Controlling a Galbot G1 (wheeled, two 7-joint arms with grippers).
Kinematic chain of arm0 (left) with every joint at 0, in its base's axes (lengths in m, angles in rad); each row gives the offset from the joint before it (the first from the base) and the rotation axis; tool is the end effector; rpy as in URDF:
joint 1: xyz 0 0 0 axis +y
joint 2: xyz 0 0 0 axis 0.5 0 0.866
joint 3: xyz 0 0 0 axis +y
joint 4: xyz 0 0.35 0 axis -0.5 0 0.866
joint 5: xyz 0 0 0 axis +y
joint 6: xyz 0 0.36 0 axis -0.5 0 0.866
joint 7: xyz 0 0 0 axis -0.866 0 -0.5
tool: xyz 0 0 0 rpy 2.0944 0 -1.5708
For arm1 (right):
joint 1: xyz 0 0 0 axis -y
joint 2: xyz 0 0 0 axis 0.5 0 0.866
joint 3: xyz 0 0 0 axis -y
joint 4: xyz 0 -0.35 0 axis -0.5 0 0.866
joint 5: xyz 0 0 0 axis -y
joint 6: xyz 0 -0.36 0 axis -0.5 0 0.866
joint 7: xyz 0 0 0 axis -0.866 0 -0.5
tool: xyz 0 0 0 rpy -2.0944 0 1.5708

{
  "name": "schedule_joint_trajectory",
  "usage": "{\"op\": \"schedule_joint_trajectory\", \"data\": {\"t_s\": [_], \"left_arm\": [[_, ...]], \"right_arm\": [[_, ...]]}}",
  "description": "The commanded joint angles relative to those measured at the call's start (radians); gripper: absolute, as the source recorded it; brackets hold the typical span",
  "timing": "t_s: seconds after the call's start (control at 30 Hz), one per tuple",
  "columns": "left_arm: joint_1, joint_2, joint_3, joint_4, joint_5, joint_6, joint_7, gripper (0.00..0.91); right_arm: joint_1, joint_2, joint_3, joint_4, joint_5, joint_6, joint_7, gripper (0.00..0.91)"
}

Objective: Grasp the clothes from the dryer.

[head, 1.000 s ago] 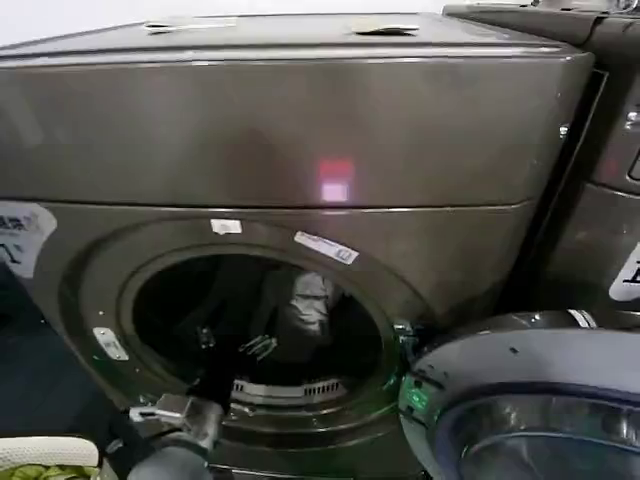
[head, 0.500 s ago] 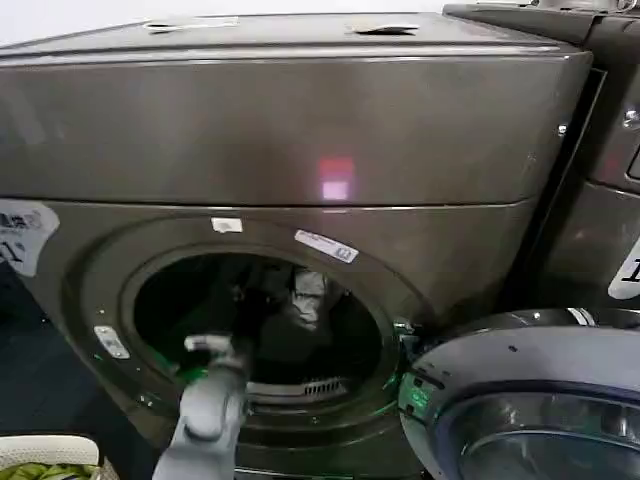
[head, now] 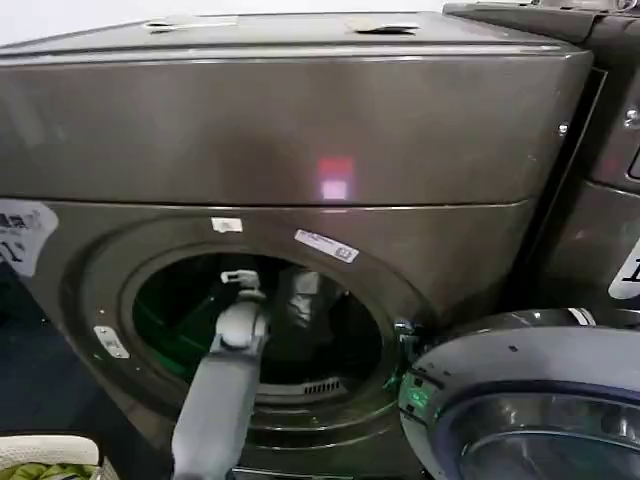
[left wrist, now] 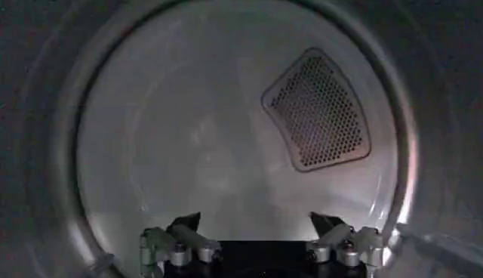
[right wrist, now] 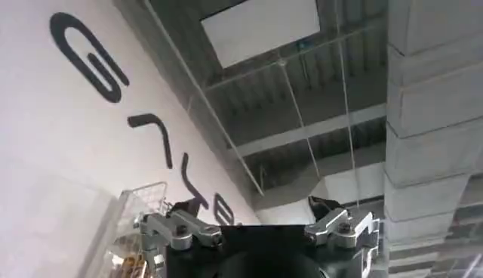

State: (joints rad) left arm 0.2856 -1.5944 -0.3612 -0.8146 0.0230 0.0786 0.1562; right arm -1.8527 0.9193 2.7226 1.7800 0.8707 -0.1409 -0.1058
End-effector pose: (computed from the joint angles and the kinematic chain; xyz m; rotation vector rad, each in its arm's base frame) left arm 0.5982 -0.0564 -0.2529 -0.4352 -3.0264 -0.1790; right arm -0.1766 -0.3935 0.1173 1.3549 1.8927 -0.6685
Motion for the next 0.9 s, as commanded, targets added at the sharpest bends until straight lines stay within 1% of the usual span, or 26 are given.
{"op": "schedule_joint_trajectory", "data": {"t_s": [0.03, 0.2, 0.27, 0.37, 0.53, 0.7, 0.9], "left_arm": [[-0.189, 0.018, 0.095, 0.341, 0.191, -0.017, 0.353, 0.907], [-0.266, 0.039, 0.156, 0.428, 0.329, -0.105, 0.604, 0.907], [-0.287, 0.042, 0.168, 0.456, 0.368, -0.139, 0.662, 0.907], [-0.302, 0.059, 0.210, 0.463, 0.481, -0.178, 0.712, 0.907], [-0.321, 0.073, 0.262, 0.481, 0.652, -0.170, 0.768, 0.907], [-0.318, 0.077, 0.260, 0.477, 0.860, -0.167, 0.778, 0.907], [-0.311, 0.087, 0.297, 0.483, 0.924, -0.168, 0.757, 0.907]], "right_arm": [[-0.005, -0.002, 0.008, -0.002, 0.001, -0.001, -0.002, 0.907], [-0.006, 0.002, 0.008, 0.004, 0.002, -0.001, -0.005, 0.907], [-0.005, 0.007, 0.007, 0.007, 0.002, -0.001, -0.005, 0.907], [-0.008, 0.011, 0.011, 0.011, 0.002, -0.001, -0.007, 0.907], [-0.014, 0.013, 0.016, 0.016, 0.005, -0.001, -0.009, 0.907], [-0.018, 0.020, 0.017, 0.026, 0.009, -0.001, -0.010, 0.907], [-0.020, 0.027, 0.018, 0.037, 0.015, -0.001, -0.011, 0.907]]}}
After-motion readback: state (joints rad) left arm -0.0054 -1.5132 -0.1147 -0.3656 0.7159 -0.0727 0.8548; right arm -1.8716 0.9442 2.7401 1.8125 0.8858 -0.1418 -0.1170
